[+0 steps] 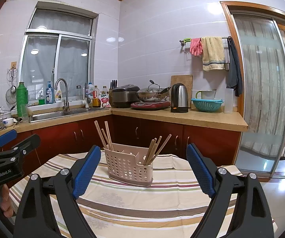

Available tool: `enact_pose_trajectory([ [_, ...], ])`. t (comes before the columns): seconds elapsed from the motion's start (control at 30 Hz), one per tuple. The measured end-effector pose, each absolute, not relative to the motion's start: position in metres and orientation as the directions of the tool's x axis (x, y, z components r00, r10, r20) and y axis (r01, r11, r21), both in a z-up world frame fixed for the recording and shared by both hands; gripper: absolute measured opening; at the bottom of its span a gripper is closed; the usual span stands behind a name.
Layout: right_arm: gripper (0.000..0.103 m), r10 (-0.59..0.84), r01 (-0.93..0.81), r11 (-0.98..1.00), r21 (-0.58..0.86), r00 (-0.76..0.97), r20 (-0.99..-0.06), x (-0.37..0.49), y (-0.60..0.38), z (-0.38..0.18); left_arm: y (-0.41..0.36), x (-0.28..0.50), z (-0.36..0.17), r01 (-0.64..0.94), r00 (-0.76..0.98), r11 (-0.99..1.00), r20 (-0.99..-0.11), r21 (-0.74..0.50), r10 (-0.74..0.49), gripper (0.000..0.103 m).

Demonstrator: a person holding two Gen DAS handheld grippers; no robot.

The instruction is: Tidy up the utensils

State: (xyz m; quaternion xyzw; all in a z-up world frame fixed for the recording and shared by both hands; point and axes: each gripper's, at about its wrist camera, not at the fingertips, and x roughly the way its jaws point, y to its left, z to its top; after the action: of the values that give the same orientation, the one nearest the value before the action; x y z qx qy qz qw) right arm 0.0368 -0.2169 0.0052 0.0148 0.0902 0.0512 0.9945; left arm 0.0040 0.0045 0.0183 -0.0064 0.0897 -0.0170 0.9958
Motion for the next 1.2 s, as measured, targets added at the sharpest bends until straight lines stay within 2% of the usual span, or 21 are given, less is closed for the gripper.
enact_pose_trajectory([
  [0.57, 0.085, 0.104, -0.099, 0.994, 0.038, 0.979, -0.178, 0.0375, -0.2175, 0.0051, 0.0066, 0.0069, 0.0165, 0.028, 0.984, 0.999, -0.177, -0.037, -0.034, 0.099],
  [1.2, 0.085, 0.104, -0.099, 0.994, 0.036, 0.978, -0.180, 0.0376, -0.2181, 0.0053, -0.0006, 0.0061, 0.0134, 0.015, 0.987, 1.000, -0.163, 0.027, -0.010, 0.099],
])
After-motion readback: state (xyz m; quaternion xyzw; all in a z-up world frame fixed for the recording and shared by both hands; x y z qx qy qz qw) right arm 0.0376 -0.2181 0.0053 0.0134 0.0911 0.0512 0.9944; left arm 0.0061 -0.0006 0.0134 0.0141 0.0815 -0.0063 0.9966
